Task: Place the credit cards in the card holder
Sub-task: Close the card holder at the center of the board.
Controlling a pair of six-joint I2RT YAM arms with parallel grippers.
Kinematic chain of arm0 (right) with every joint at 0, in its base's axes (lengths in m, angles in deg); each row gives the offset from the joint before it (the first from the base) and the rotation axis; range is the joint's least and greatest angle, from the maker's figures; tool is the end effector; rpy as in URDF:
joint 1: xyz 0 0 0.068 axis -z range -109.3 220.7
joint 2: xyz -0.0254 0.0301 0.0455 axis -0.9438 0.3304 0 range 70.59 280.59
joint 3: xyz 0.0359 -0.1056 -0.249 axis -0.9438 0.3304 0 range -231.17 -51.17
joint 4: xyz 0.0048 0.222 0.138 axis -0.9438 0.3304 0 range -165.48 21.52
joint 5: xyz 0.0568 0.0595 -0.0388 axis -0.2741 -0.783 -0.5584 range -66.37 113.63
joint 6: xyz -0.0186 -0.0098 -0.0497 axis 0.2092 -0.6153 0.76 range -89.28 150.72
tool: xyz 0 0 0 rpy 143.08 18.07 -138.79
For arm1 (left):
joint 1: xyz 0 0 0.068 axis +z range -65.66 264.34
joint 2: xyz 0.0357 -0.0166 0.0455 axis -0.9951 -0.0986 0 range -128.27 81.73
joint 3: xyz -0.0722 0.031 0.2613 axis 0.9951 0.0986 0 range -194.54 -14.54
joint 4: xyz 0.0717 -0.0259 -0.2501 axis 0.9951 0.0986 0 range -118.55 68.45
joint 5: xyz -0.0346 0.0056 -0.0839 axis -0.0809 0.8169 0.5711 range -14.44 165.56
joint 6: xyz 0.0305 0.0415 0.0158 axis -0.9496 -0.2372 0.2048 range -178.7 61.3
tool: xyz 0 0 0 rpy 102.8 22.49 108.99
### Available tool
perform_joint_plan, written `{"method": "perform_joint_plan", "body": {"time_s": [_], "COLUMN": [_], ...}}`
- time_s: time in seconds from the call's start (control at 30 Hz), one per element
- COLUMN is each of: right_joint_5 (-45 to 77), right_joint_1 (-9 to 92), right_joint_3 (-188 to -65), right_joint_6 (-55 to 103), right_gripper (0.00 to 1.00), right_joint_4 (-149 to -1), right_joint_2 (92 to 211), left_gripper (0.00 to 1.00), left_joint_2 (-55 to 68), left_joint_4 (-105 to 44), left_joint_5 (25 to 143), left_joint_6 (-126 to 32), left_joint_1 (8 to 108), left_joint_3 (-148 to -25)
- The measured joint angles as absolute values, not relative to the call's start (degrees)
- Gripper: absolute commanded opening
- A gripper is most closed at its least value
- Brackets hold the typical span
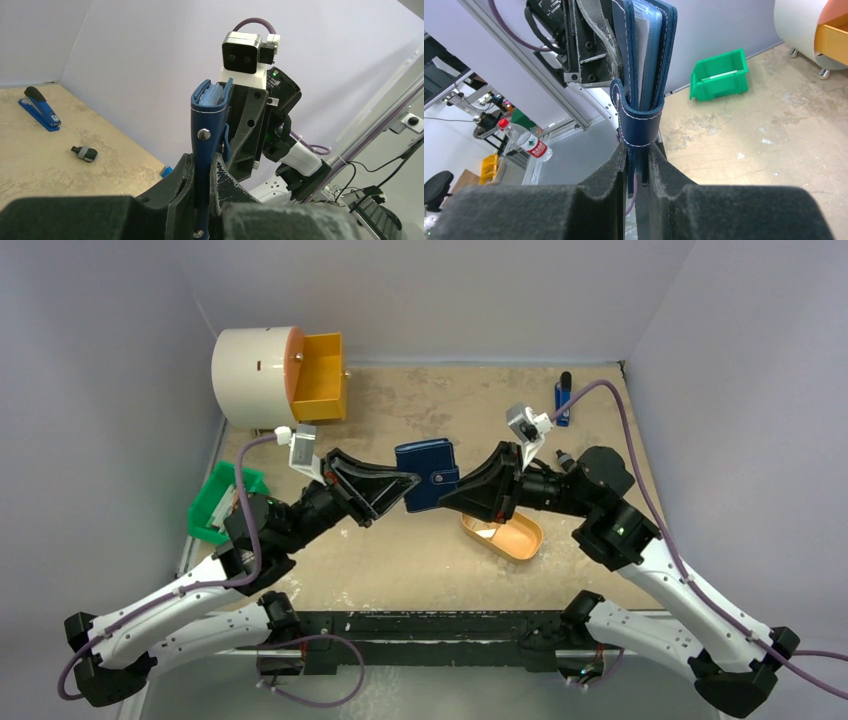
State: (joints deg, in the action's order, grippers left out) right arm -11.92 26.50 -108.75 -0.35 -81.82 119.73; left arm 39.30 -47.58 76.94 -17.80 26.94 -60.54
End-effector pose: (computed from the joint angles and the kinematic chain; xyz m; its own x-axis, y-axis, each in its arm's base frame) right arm 0.1149 0.1407 0.4347 -0.3441 0.2512 -0.9047 -0.9254 0.0720 0.3720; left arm 0.0893 -0.1412 0.4089 -0.4028 -0.5850 -0.7039 0.7812 0.1811 -0.5974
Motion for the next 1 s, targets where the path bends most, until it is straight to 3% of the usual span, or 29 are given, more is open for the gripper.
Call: {"method": "perform_joint_plan", "body": {"time_s": [0.07, 0.13, 0.53, 0.63, 0.8, 0.87, 0.93, 1.0], "right_joint_5": [-12.1, -12.5, -16.6, -17.4, -17.9, -17.8, -17.6, -17.6], "right_joint_1": [26.5, 26.5, 26.5, 26.5, 26.5, 26.5, 26.5, 26.5], "right_joint_3": [-108.7, -108.4, -102.4, -100.7, -98.9, -98.5, -98.3, -98.2], "right_joint_6": [-0.4, -0.9, -9.4, -12.5, -15.8, -16.7, -17.1, -17.3], "right_gripper": [0.36, 0.46, 0.49, 0.43, 0.1, 0.02, 0.0, 0.0], "right_joint_4": [-81.8, -82.1, -94.6, -99.9, -105.5, -106.4, -106.7, -106.7], "right_joint_2": [119.3, 118.6, 117.9, 118.4, 118.6, 118.6, 118.6, 118.6], "left_gripper": [0.0, 0.0, 0.0, 0.0, 0.0, 0.02, 0.16, 0.4], "left_joint_2": [39.3, 39.4, 38.5, 38.3, 39.1, 39.6, 39.8, 39.9], "left_joint_4": [-47.8, -48.3, -51.3, -52.3, -53.9, -54.2, -54.2, -54.3], "left_joint_5": [77.5, 78.0, 82.7, 84.0, 84.6, 84.5, 84.5, 84.5], "left_joint_6": [-17.8, -17.7, -15.9, -15.3, -14.7, -14.5, -14.3, -14.2], "left_joint_1": [26.9, 26.9, 26.9, 26.9, 26.9, 26.8, 26.8, 26.8], "left_joint_3": [-60.5, -60.5, -59.6, -59.6, -59.0, -58.7, -58.4, -58.3]}}
